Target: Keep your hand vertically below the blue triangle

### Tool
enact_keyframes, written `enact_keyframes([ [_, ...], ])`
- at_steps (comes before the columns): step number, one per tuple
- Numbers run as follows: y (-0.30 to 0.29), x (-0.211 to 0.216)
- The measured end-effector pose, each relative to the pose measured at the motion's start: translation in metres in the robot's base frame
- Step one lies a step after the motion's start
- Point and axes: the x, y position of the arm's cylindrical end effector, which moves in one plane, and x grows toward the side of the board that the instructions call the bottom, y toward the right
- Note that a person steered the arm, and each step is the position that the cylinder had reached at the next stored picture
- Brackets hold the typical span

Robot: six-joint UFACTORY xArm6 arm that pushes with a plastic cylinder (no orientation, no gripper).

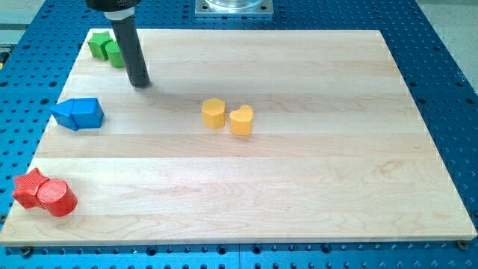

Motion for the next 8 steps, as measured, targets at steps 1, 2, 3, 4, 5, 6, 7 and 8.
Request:
enact_keyframes([
  [1, 0.0, 0.0],
  [2, -0.004, 0.0],
  [3, -0.004, 0.0],
  [4, 0.01, 0.002],
  [5, 0.029, 0.002],
  [6, 0.039, 0.001],
  [7, 0.041, 0.001],
  [8, 0.042, 0.001],
])
